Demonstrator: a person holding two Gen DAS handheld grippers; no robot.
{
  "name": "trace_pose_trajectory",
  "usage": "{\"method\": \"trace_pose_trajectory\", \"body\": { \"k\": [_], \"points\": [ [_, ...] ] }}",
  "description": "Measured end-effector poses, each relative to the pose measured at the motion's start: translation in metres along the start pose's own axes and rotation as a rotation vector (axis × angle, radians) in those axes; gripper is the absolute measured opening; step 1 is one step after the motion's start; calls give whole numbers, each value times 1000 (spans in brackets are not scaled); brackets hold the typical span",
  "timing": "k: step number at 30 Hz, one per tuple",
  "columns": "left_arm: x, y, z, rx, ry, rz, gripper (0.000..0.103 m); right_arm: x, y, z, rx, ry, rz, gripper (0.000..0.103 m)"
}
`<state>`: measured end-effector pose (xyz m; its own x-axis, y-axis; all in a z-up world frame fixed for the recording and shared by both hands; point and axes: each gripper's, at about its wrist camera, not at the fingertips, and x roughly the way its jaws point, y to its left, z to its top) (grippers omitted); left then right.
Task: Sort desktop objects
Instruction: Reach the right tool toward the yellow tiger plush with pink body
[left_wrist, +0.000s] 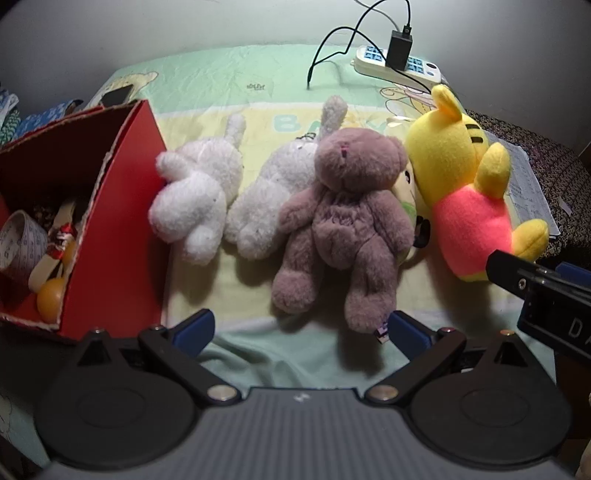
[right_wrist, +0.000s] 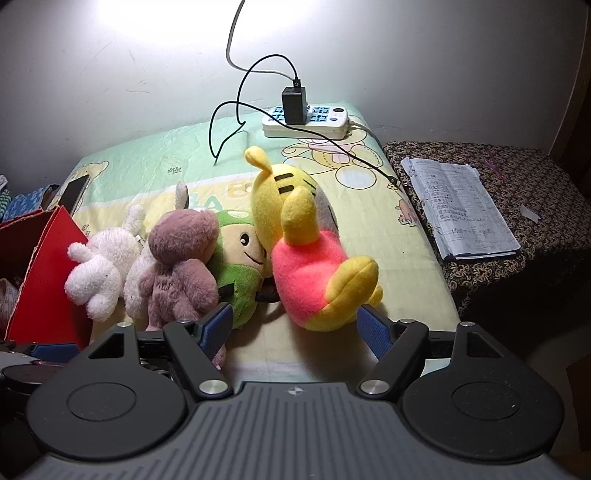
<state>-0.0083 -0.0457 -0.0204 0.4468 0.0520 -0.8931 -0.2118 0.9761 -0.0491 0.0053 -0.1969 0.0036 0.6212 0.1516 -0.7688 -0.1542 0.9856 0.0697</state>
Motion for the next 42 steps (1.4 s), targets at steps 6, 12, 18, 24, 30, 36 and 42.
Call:
{"method": "trace_pose_trajectory", "body": {
  "k": [6, 12, 18, 24, 30, 36, 42],
  "points": [
    [-6, -6, -1, 8, -17, 60, 100, 0, -4, 0, -35, 5, 39, 77],
    [-13, -10, 0, 33, -42, 104, 100, -1, -5, 5, -39, -7, 66, 77],
    [-9, -11, -1, 34, -14, 109, 100, -1, -6, 3, -40, -1, 76, 77],
    [-6, -14, -1, 43, 0, 105, 100, 0, -9, 2, -35, 3, 66, 76],
    [-2, -17, -2, 46, 13, 109, 100, 3, -13, 0, -29, 14, 50, 76],
    [3, -18, -2, 49, 22, 114, 100, 9, -17, -1, -26, 35, 37, 76],
    [3, -21, 0, 47, 24, 121, 100, 13, -20, 1, -30, 41, 43, 76]
  ]
}}
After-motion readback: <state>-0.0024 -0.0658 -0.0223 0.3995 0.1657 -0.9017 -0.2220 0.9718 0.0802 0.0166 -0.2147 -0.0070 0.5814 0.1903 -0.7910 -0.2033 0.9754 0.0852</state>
